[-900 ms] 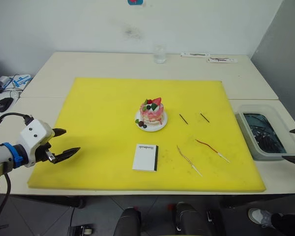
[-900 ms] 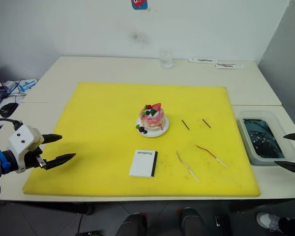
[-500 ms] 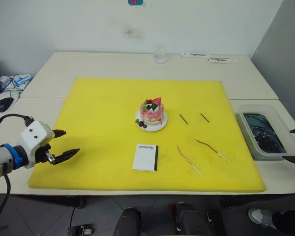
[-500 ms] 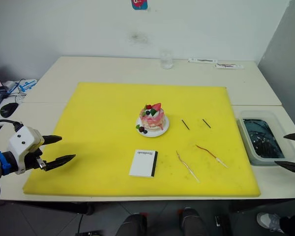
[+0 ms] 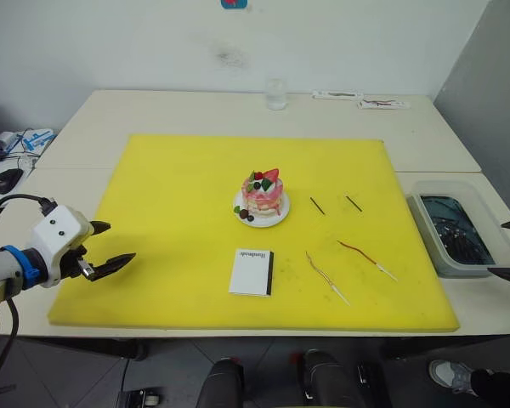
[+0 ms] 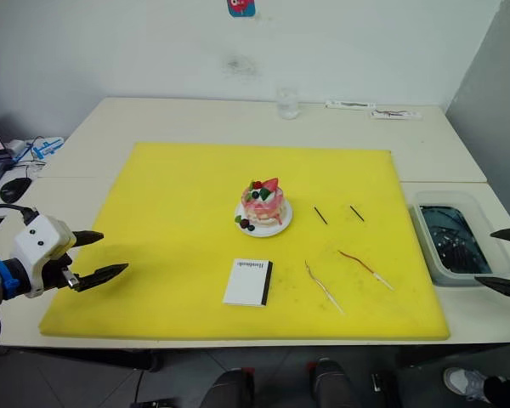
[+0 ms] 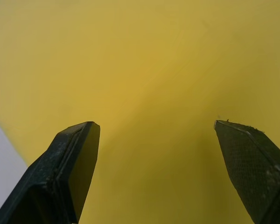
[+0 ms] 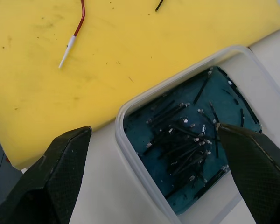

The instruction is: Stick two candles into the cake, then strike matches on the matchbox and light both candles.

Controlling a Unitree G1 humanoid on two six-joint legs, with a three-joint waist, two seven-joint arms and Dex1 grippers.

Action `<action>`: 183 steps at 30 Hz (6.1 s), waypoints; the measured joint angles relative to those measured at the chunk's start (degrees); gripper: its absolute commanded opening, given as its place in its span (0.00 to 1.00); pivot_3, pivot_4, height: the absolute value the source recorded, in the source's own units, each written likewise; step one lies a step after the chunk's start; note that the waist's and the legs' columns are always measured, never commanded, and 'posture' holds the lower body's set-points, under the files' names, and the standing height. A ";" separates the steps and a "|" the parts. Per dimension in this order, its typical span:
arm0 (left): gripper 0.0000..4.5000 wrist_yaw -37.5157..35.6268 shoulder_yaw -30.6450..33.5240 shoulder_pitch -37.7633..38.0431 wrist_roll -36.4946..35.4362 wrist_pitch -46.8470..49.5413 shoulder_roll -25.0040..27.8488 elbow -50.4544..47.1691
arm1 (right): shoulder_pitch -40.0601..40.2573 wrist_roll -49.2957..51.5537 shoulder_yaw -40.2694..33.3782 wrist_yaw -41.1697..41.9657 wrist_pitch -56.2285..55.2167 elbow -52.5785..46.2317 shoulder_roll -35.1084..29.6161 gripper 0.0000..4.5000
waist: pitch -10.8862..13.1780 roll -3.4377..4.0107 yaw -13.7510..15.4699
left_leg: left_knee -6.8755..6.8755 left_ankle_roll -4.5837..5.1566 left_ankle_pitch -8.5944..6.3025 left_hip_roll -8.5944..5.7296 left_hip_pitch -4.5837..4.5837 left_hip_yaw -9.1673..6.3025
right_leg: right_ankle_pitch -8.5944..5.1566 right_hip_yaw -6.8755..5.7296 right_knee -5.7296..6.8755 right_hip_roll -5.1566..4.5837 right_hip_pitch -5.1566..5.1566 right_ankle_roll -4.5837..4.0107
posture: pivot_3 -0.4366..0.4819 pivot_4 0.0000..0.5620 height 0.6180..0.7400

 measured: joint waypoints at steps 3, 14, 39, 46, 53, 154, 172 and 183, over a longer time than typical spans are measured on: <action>0.98 -3.02 0.00 -2.00 -3.13 3.01 0.05 1.38 | -0.06 0.00 0.03 -0.12 -0.09 -0.02 0.01 1.00 | 0.00 0.00 -0.05 | 0.01 0.00 0.00 0.00 0.01 0.01 | 0.00 0.01 0.02 0.00 0.00 0.00 | 0.48 0.27 1.00; 0.98 -5.43 0.00 -0.54 -4.24 4.68 0.04 -0.36 | -0.22 0.88 -0.20 -1.13 2.35 -3.34 0.36 1.00 | 0.00 0.00 -0.05 | 0.02 0.00 0.00 0.00 0.00 0.00 | 0.00 0.01 0.04 0.00 0.00 0.00 | 0.48 0.27 1.00; 0.98 4.27 -22.28 -10.80 -24.34 26.30 -13.47 -35.22 | 4.47 11.36 11.70 -27.72 34.77 -40.58 12.36 1.00 | -0.06 0.03 0.01 | 0.17 0.01 0.02 -0.05 0.09 -0.08 | 0.06 0.10 0.07 0.06 0.13 0.09 | 0.48 0.27 1.00; 0.98 4.57 -24.63 -12.69 -24.12 25.89 -14.51 -35.06 | 1.48 6.90 19.43 -30.00 30.56 -34.19 13.39 1.00 | -0.06 0.03 0.03 | 0.17 0.02 0.02 -0.05 0.06 -0.08 | 0.06 0.10 0.06 0.06 0.13 0.09 | 0.48 0.27 1.00; 0.98 5.01 -24.97 -13.29 -24.12 25.88 -15.12 -35.06 | -0.99 5.35 22.92 -30.40 29.77 -30.63 13.43 1.00 | -0.06 0.03 0.09 | 0.12 0.02 0.02 -0.05 0.00 -0.13 | 0.04 0.09 0.04 0.09 0.11 0.07 | 0.48 0.27 1.00; 0.01 44.80 -19.02 -18.16 -79.32 35.21 -44.41 -18.46 | -31.33 66.10 29.14 -63.91 48.75 -34.26 31.37 0.00 | -0.08 0.05 0.14 | 0.05 0.03 0.02 -0.10 -0.28 -0.34 | 0.06 0.05 -0.18 0.15 0.01 0.07 | 0.48 0.27 1.00; 0.00 42.49 -17.78 -19.65 -72.97 34.25 -38.15 -21.01 | -27.88 57.54 29.21 -58.88 47.52 -34.88 23.94 0.76 | -0.07 0.05 0.17 | 0.00 0.03 0.02 -0.10 -0.32 -0.33 | 0.04 0.04 -0.24 0.13 -0.05 0.05 | 0.48 0.27 1.00; 0.00 34.49 -10.97 -24.99 -45.98 25.16 -17.65 -17.46 | -29.50 30.90 36.14 -43.06 34.48 -38.91 16.29 0.76 | -0.03 0.03 0.10 | -0.06 0.01 0.01 -0.09 -0.29 -0.28 | 0.01 0.01 -0.29 0.10 -0.13 0.02 | 0.48 0.27 1.00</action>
